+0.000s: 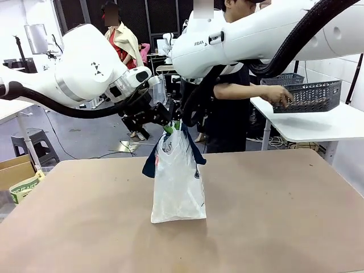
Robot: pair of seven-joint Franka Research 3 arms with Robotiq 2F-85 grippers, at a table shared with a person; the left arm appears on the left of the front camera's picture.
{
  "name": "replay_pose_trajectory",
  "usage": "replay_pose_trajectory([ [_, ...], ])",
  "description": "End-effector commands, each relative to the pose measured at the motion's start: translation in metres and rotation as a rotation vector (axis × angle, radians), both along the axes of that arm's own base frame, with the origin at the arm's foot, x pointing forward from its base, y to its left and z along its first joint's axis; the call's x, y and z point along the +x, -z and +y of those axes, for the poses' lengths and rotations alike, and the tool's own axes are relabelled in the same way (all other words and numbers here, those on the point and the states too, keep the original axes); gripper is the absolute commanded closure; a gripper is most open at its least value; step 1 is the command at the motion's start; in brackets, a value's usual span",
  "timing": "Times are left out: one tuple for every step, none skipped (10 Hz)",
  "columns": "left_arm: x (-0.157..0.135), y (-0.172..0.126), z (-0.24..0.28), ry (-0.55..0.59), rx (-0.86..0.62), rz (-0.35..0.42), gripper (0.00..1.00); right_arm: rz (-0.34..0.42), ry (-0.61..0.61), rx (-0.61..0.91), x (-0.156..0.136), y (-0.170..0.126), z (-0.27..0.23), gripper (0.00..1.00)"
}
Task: Transfer purchased items from the store into the shopping bag.
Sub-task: Open the Reusable shopping bag in the center of the table.
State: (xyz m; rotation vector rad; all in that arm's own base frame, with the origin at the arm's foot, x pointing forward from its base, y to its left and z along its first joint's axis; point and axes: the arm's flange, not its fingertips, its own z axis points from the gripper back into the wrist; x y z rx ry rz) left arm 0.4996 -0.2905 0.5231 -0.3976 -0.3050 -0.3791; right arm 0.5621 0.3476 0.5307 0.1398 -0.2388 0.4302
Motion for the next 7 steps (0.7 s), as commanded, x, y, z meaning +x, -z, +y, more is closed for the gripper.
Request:
replay_pose_trajectory([
  [-0.001,-0.012,-0.002,-0.029,-0.022,-0.003,0.0,0.02,0.023,0.018,-0.011,0.004,-0.009,0.0],
  [-0.002,-0.02,-0.002,-0.026,-0.023,-0.031,0.0,0.022,0.021,0.02,-0.01,0.005,-0.01,0.0],
  [-0.004,-0.026,-0.003,-0.021,-0.026,-0.051,0.0,0.026,0.023,0.019,-0.009,0.006,-0.009,0.0],
  [-0.005,-0.029,-0.004,-0.019,-0.027,-0.063,0.0,0.035,0.026,0.016,-0.007,0.01,-0.009,0.0],
  [-0.005,-0.031,-0.005,-0.011,-0.021,-0.067,0.0,0.041,0.026,0.013,-0.007,0.013,-0.008,0.0],
  [-0.005,-0.028,-0.007,-0.003,-0.007,-0.055,0.0,0.043,0.023,0.012,-0.007,0.014,-0.007,0.0],
  [-0.003,-0.022,-0.008,-0.002,0.007,-0.028,0.0,0.044,0.024,0.011,-0.008,0.015,-0.007,0.0],
])
